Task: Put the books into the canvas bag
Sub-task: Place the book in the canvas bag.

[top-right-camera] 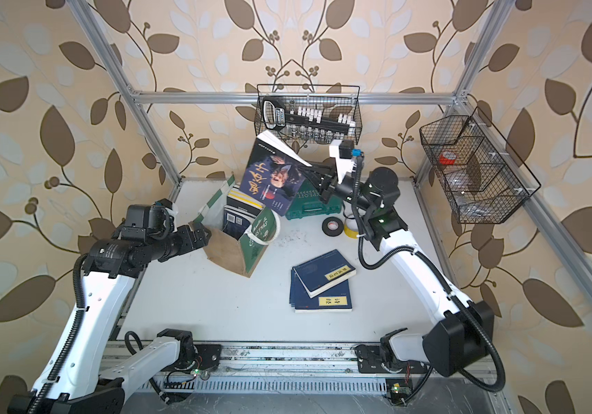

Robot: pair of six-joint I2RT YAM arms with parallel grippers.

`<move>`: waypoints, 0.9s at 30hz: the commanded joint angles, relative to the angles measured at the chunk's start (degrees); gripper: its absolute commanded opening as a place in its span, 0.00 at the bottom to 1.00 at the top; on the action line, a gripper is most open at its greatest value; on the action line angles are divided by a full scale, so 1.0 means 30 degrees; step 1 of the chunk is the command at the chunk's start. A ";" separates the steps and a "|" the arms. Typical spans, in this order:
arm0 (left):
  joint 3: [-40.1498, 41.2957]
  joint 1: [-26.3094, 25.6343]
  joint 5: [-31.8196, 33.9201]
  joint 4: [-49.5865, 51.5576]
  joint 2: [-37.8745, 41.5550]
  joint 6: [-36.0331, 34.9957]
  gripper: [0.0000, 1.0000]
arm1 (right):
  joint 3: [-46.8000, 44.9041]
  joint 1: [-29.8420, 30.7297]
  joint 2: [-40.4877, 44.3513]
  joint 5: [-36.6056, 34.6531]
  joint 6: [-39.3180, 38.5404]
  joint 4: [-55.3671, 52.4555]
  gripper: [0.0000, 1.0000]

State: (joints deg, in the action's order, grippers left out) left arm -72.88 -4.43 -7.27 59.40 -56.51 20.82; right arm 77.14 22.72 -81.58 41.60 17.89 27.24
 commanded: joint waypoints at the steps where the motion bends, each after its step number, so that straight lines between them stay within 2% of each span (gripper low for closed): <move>1: -0.0827 0.0069 -0.0910 0.0182 0.0168 -0.0862 0.99 | 0.2441 0.1146 -0.1678 0.0794 -0.0415 0.1312 0.00; 6: -0.1035 0.0040 -0.1407 0.0050 0.0536 -0.1253 0.99 | 0.4543 0.2794 -0.4172 0.0273 -0.0251 0.1363 0.00; 11: -0.0936 -0.0149 -0.1549 -0.0038 0.0936 -0.1432 0.99 | 0.4433 0.3661 -0.5579 -0.0611 0.0179 0.1435 0.00; 22: -0.0579 -0.0469 -0.1082 -0.0170 0.1178 -0.1520 0.99 | 0.2343 0.5100 -0.5092 -0.2424 -0.1046 -0.0023 0.00; 27: -0.0331 -0.0516 -0.1060 -0.0198 0.1288 -0.1506 0.99 | 0.0852 0.5412 -0.3915 -0.4900 -0.1514 -0.0588 0.00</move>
State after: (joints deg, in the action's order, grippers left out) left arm -73.54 -5.34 -10.46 59.37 -53.67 17.91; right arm 81.43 38.59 -97.56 32.49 14.92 23.64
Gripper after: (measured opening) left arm 0.990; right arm 0.086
